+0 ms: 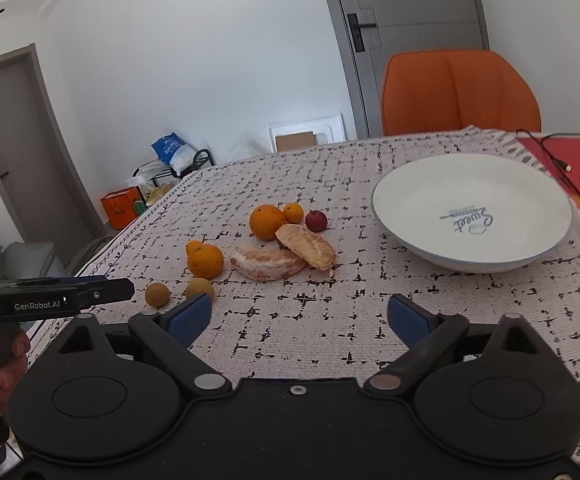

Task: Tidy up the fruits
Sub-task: 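Grasp a small yellow-brown fruit with the left tool while the right tool grasps a peeled pomelo segment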

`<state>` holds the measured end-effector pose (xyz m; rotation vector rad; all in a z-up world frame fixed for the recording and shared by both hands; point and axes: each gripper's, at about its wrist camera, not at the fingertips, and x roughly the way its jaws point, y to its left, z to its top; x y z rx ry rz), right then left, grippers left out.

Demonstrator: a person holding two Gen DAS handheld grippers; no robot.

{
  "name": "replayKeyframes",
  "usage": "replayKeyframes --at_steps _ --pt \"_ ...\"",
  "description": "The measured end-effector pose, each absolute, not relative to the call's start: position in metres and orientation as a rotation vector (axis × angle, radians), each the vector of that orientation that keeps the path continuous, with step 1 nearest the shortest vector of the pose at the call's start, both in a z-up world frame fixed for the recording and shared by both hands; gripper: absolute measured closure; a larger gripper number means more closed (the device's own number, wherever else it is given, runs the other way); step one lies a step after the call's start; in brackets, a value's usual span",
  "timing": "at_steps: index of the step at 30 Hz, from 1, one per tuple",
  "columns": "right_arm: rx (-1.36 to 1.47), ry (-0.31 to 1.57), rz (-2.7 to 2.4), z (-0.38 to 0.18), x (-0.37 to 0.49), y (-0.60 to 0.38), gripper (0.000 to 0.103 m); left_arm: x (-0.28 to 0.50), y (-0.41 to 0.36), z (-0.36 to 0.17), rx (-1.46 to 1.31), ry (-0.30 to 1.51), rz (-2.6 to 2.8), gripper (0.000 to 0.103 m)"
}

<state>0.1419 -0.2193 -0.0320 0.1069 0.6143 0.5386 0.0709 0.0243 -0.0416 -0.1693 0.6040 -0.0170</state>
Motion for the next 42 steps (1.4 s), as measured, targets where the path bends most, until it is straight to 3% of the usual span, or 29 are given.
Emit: replayKeyframes --at_steps 15,24,42 --pt "0.108 0.644 0.544 -0.045 0.170 -0.209 0.020 0.099 0.025 -0.069 -0.168 0.671 -0.009 0.079" --pt "0.115 0.662 0.547 -0.048 0.188 -0.202 0.020 0.108 0.032 -0.067 -0.185 0.640 -0.007 0.079" --pt "0.157 0.683 0.548 -0.056 0.229 -0.179 0.030 0.133 0.040 -0.065 -0.212 0.616 -0.024 0.079"
